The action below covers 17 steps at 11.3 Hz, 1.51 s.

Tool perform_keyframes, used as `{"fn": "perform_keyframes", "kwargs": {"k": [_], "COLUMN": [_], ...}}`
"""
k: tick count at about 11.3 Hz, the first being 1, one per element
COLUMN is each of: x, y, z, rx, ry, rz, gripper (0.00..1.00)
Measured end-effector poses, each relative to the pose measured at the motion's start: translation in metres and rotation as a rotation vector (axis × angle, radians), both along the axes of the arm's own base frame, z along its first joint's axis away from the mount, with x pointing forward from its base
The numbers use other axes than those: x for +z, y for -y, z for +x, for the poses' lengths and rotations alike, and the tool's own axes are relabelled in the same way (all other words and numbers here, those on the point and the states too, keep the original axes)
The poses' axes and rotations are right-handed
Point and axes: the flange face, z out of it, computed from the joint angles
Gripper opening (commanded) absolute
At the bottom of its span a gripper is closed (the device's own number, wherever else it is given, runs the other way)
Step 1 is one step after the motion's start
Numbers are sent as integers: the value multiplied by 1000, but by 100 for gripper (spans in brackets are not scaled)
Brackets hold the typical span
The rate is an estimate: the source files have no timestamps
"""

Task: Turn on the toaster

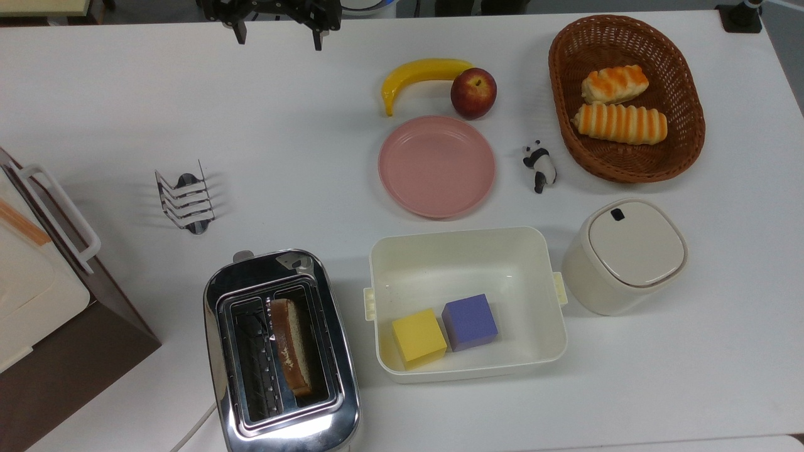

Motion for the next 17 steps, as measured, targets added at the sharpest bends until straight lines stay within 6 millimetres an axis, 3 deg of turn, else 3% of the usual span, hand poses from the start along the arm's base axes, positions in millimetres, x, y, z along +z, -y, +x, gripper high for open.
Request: {"fn": "perform_keyframes", "kwargs": {"k": [6,10,11,14,15,17], "x": [2,-15,-23,-59,-70,-84], "y": [-2,-1,7,54,66,80], "z": [7,20,28,49,57,71], "rx": [66,122,162,185,174,163], "ry": [45,50,66,89,110,167], "rz": [2,2,0,-10,-19,-39], "gripper": [100,100,92,7,0,0]}}
